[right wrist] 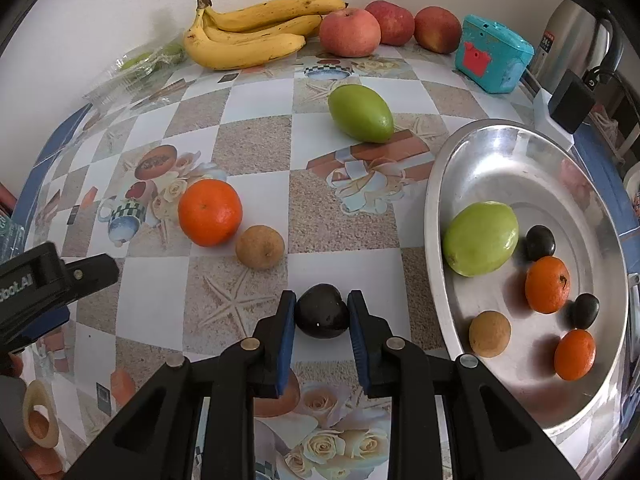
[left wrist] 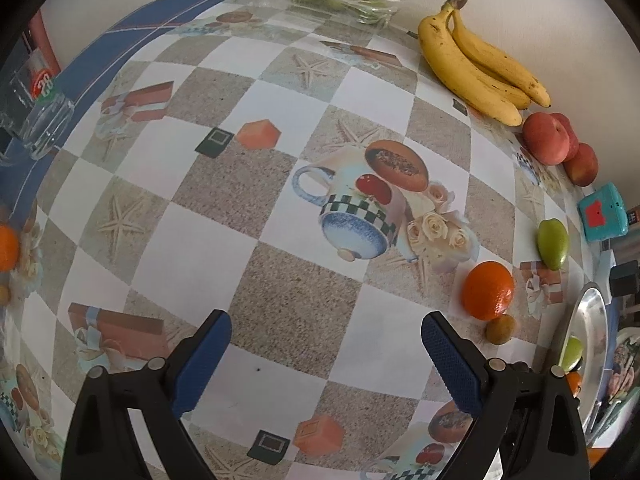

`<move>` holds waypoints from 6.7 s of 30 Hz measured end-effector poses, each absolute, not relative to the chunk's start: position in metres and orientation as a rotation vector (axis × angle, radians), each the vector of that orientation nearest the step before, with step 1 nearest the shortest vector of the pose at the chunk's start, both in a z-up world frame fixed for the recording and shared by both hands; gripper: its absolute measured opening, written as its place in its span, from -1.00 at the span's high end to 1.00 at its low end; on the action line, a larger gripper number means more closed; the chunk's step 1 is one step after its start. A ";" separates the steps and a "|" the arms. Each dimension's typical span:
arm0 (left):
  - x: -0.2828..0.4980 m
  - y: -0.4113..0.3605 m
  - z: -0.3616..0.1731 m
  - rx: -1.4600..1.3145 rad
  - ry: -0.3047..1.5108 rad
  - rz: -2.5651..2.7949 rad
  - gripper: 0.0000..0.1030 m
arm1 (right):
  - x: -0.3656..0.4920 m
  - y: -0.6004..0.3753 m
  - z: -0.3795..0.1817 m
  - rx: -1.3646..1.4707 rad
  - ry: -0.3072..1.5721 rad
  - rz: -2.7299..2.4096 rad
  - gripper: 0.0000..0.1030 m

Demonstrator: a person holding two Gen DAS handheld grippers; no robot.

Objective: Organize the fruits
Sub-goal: 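Close the left gripper around the orange while the right gripper holds the plum, then carry the orange and dark plum over the steel bowl, then lower both fruits into the steel bowl and open both grippers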

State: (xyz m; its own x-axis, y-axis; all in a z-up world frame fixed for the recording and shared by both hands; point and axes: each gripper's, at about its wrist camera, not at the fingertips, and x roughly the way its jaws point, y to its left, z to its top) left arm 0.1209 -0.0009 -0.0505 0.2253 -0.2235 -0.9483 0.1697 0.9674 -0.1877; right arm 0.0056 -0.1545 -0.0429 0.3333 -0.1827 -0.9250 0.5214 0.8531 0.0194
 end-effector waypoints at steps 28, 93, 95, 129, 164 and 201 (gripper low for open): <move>0.111 -0.093 -0.035 0.051 1.203 -0.455 -0.06 | -0.025 -0.195 0.003 0.382 0.989 -0.481 0.47; 0.109 -0.161 0.015 0.211 1.100 -0.548 -0.23 | -0.092 -0.286 0.027 0.633 0.866 -0.623 0.47; 0.112 -0.172 0.011 0.246 1.105 -0.554 -0.23 | -0.093 -0.288 0.031 0.626 0.855 -0.633 0.47; 0.123 -0.202 -0.032 0.299 1.143 -0.581 0.18 | -0.099 -0.300 0.014 0.708 0.880 -0.631 0.47; 0.027 -0.177 0.011 0.039 1.182 -0.737 0.28 | -0.106 -0.307 0.009 0.680 0.900 -0.686 0.47; -0.002 -0.188 0.008 0.148 1.233 -0.735 -0.31 | -0.123 -0.328 0.005 0.720 0.881 -0.682 -0.16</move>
State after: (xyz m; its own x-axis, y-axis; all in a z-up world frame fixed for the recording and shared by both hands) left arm -0.0020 -0.1877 0.0082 0.1367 -0.4287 -0.8930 0.5819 0.7643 -0.2779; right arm -0.1227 -0.3280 0.0054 0.4648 -0.2255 -0.8562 0.7723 0.5762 0.2675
